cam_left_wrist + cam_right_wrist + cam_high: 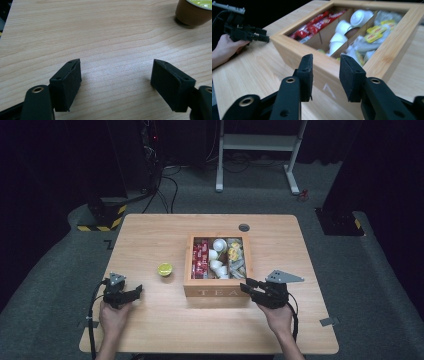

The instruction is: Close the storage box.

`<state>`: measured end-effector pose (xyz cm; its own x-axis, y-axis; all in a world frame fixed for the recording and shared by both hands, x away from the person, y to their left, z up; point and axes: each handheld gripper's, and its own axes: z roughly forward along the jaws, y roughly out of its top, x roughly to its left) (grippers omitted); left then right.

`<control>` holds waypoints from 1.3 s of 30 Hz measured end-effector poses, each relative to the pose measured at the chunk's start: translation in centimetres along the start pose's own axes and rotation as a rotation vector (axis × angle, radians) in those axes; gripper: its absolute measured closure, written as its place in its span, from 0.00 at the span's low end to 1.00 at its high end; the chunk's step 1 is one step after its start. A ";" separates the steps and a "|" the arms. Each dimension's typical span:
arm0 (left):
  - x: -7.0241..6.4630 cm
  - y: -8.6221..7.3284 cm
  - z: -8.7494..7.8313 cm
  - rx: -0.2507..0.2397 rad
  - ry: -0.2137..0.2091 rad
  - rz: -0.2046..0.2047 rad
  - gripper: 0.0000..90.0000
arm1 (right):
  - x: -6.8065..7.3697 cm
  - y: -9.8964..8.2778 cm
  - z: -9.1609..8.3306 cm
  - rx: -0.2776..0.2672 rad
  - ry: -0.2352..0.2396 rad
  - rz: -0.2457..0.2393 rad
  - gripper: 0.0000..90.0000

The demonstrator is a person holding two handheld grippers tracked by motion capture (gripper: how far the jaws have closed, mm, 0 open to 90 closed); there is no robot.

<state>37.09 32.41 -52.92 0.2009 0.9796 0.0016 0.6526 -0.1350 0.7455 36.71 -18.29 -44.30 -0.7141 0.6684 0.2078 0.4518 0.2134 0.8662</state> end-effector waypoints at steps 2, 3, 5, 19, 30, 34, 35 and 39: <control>0.0 0.0 0.0 0.000 0.000 -0.001 0.27 | 0.0 0.3 -0.2 -0.003 -0.004 0.000 0.69; 0.0 0.0 0.0 0.000 0.000 -0.001 0.27 | -0.2 0.8 -0.5 -0.009 -0.012 -0.008 0.67; 0.0 0.0 0.0 0.000 0.000 -0.002 0.27 | -0.3 1.2 -0.7 -0.017 -0.018 -0.011 0.66; 0.0 0.0 0.0 0.000 0.000 -0.001 0.27 | -2.3 2.4 -1.9 -0.072 -0.086 0.019 0.65; 0.0 0.0 0.0 0.000 0.000 -0.001 0.27 | -3.3 2.5 -2.5 -0.084 -0.115 0.035 0.64; 0.0 0.0 0.0 0.000 0.000 -0.001 0.27 | -3.4 2.6 -2.7 -0.086 -0.126 0.036 0.64; 0.0 0.0 0.0 0.001 -0.001 -0.001 0.27 | -3.5 2.7 -2.9 -0.095 -0.129 0.035 0.64; 0.0 0.0 0.0 0.000 0.000 -0.002 0.27 | -3.8 2.8 -3.1 -0.085 -0.141 0.039 0.64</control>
<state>37.08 32.40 -52.92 0.1999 0.9798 0.0002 0.6529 -0.1334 0.7456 39.05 -22.48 -41.21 -0.6124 0.7695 0.1814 0.4263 0.1281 0.8955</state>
